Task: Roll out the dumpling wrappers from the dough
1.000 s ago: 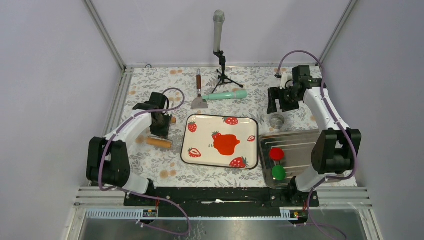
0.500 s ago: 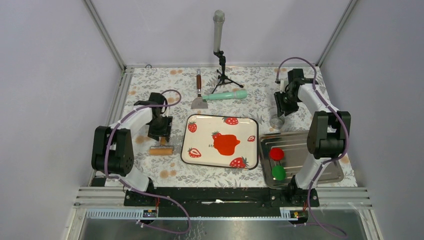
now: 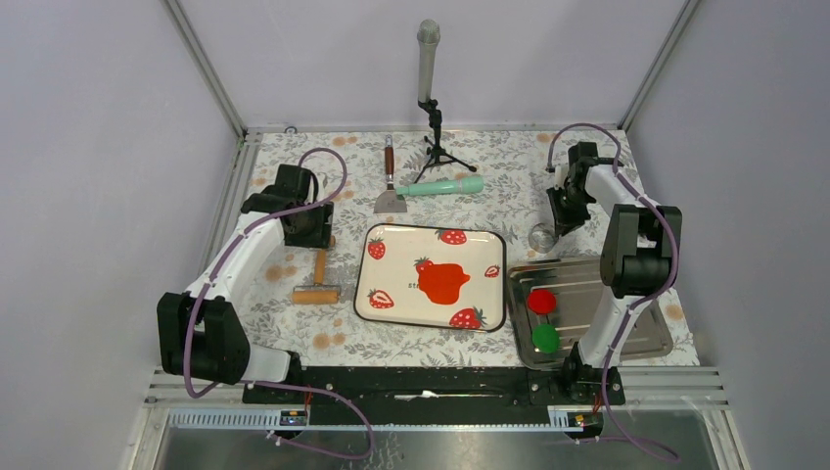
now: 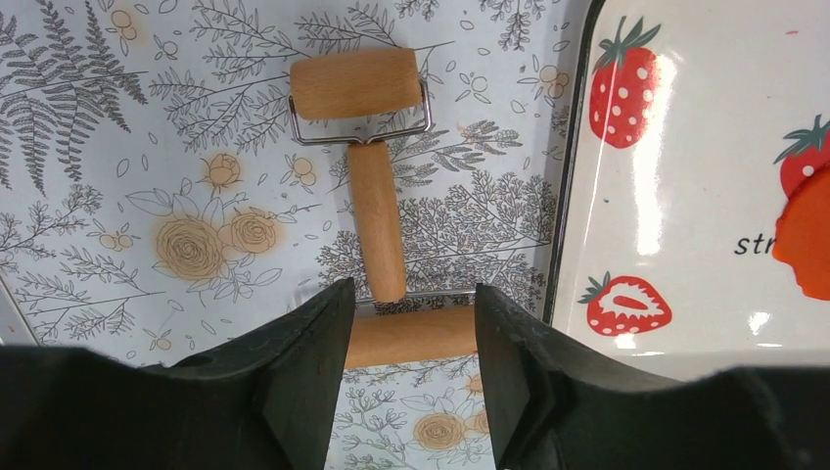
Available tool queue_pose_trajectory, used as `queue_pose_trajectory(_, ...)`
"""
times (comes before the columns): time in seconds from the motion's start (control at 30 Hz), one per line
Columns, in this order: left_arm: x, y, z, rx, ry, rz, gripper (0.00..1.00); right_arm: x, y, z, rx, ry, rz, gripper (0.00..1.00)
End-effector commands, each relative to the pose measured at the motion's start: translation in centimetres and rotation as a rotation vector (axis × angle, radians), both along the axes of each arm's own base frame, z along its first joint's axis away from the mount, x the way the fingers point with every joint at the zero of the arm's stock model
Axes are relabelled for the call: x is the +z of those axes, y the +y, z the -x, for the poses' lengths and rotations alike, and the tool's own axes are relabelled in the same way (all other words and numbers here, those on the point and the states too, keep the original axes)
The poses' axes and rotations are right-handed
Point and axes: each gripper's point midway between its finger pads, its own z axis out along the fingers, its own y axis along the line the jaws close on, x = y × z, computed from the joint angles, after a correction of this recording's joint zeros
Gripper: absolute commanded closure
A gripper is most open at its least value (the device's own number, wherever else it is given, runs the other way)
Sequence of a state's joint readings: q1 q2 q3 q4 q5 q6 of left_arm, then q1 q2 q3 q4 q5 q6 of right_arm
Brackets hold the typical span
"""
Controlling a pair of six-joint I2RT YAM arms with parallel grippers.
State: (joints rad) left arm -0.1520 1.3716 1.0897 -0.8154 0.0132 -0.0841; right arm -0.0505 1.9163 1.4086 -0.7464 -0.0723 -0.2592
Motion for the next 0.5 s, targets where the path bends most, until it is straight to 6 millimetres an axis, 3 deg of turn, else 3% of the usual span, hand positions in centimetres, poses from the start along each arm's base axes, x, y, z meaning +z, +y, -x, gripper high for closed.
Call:
queue_pose_trajectory(0.0,2.0,-0.8,-1.3,-0.012,-0.075,0.024,0.47,0.1,0.0,-0.8,0.003,-0.03,-0.009,0.82)
queue_pose_trajectory(0.1,2.1,-1.4,-1.3,-0.033,-0.075,0.033,0.47,0.2,0.1,-0.9,-0.006,-0.036,-0.014,0.95)
queue_pose_trajectory(0.2,2.4,-2.2,-1.6,-0.053,-0.085,0.045,0.48,0.1,0.2,-0.9,-0.015,-0.032,-0.019,0.93)
queue_pose_trajectory(0.3,2.7,-2.7,-1.9,-0.068,-0.097,0.048,0.48,-0.3,0.1,-1.0,-0.02,-0.023,-0.017,0.85)
queue_pose_trajectory(0.47,3.1,-3.3,-1.9,-0.094,-0.109,0.046,0.48,-0.8,0.3,-1.1,-0.025,-0.013,-0.028,0.88)
